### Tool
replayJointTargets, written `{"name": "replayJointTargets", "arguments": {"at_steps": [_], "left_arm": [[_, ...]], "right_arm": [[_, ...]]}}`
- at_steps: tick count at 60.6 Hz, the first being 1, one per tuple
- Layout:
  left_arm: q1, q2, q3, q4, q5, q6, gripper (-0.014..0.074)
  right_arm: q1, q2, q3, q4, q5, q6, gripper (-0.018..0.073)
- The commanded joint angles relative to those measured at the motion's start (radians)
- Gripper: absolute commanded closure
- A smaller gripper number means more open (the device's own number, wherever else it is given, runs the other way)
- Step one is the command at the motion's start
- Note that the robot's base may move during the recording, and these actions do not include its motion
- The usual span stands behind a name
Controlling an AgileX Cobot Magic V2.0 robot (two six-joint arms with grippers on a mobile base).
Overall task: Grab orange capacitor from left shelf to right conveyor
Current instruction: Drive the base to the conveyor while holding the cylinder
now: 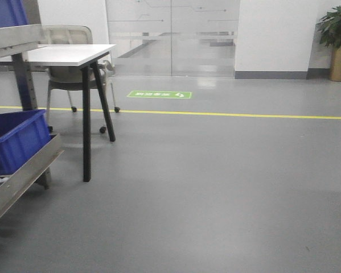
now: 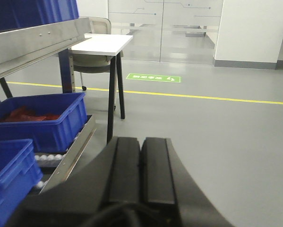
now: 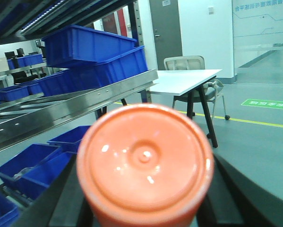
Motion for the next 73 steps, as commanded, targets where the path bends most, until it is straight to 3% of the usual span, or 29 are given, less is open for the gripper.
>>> {"name": "replayJointTargets", "arguments": {"at_steps": [1, 73], "left_arm": [[0.0, -0.008, 0.022, -0.001, -0.088, 0.0, 0.0722], [0.0, -0.008, 0.022, -0.001, -0.088, 0.0, 0.0722]], "right_arm": [[-0.002, 0.013, -0.027, -0.012, -0.093, -0.013, 0.0511], [-0.002, 0.013, -0.027, -0.012, -0.093, -0.013, 0.0511]]}}
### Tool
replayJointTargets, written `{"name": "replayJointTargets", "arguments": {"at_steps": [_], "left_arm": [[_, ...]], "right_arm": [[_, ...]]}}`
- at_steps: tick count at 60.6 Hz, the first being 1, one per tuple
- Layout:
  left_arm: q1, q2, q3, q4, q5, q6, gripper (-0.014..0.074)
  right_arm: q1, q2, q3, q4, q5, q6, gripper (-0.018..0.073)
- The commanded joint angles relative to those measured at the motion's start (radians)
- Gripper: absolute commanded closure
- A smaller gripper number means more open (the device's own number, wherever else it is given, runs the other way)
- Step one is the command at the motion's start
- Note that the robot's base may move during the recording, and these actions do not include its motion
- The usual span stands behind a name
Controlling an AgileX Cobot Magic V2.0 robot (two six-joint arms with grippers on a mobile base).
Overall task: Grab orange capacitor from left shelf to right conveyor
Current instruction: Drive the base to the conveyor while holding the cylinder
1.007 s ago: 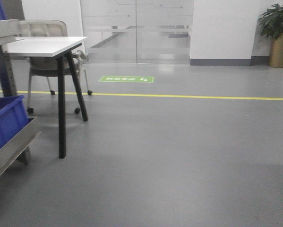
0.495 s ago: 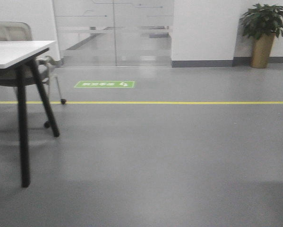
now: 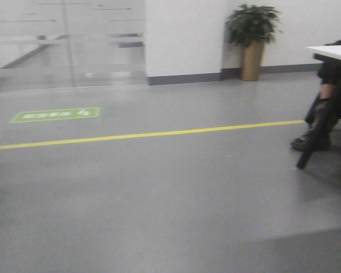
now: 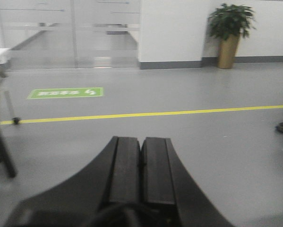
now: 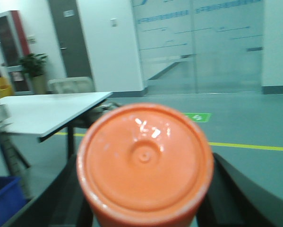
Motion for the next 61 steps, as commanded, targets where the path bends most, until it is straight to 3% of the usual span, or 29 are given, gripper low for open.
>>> {"name": "replayJointTargets", "arguments": {"at_steps": [1, 61], "left_arm": [[0.0, -0.008, 0.022, -0.001, -0.088, 0.0, 0.0722], [0.0, -0.008, 0.022, -0.001, -0.088, 0.0, 0.0722]], "right_arm": [[-0.002, 0.013, -0.027, -0.013, -0.093, -0.013, 0.0511], [-0.002, 0.013, -0.027, -0.013, -0.093, -0.013, 0.0511]]}}
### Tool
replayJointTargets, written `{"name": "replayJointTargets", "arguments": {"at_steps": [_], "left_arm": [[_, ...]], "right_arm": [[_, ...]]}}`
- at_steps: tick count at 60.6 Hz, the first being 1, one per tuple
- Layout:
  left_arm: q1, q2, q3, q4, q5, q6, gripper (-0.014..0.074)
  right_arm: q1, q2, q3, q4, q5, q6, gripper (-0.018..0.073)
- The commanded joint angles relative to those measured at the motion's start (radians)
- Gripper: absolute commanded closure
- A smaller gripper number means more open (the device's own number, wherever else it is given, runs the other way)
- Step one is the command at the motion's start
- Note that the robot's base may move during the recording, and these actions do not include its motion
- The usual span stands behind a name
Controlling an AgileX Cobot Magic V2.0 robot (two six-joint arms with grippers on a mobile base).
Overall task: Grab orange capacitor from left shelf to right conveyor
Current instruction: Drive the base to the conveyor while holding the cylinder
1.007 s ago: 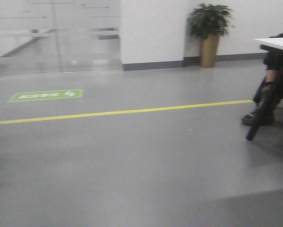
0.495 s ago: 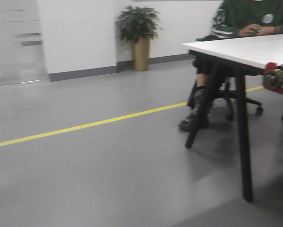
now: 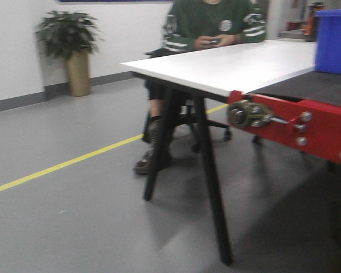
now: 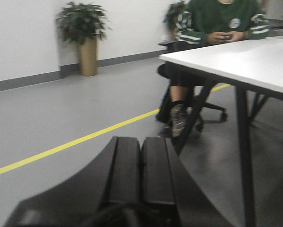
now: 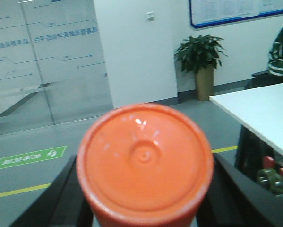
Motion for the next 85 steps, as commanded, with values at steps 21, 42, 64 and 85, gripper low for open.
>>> {"name": "replayJointTargets", "arguments": {"at_steps": [21, 42, 64, 85], "left_arm": [[0.0, -0.008, 0.022, -0.001, -0.088, 0.0, 0.0722], [0.0, -0.008, 0.022, -0.001, -0.088, 0.0, 0.0722], [0.0, -0.008, 0.022, -0.001, -0.088, 0.0, 0.0722], [0.0, -0.008, 0.022, -0.001, -0.088, 0.0, 0.0722]], "right_arm": [[-0.002, 0.013, -0.029, -0.013, -0.093, -0.013, 0.0511], [-0.002, 0.013, -0.029, -0.013, -0.093, -0.013, 0.0511], [-0.002, 0.013, -0.029, -0.013, -0.093, -0.013, 0.0511], [-0.002, 0.013, -0.029, -0.013, -0.093, -0.013, 0.0511]]}}
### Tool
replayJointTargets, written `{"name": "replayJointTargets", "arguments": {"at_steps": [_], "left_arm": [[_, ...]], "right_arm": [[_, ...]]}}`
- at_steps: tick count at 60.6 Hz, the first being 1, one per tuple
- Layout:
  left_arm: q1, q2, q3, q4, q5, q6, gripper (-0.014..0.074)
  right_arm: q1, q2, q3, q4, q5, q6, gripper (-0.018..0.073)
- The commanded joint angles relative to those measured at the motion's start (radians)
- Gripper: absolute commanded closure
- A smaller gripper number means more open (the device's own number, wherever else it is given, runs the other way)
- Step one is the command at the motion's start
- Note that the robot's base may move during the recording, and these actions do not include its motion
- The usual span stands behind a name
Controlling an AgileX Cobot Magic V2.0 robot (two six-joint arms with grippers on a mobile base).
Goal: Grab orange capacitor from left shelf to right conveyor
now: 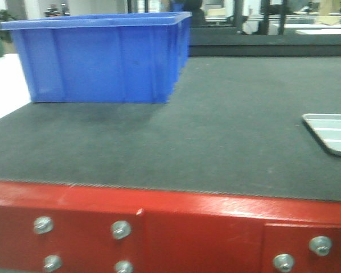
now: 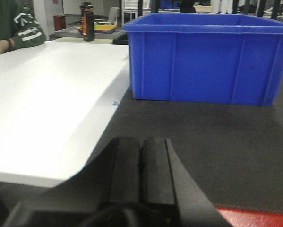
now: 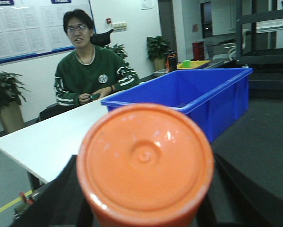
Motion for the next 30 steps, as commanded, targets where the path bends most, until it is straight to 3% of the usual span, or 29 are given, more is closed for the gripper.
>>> {"name": "replayJointTargets", "arguments": {"at_steps": [1, 30], "left_arm": [[0.0, -0.008, 0.022, -0.001, -0.088, 0.0, 0.0722], [0.0, -0.008, 0.022, -0.001, -0.088, 0.0, 0.0722]], "right_arm": [[-0.002, 0.013, -0.029, -0.013, -0.093, -0.013, 0.0511], [-0.002, 0.013, -0.029, -0.013, -0.093, -0.013, 0.0511]]}}
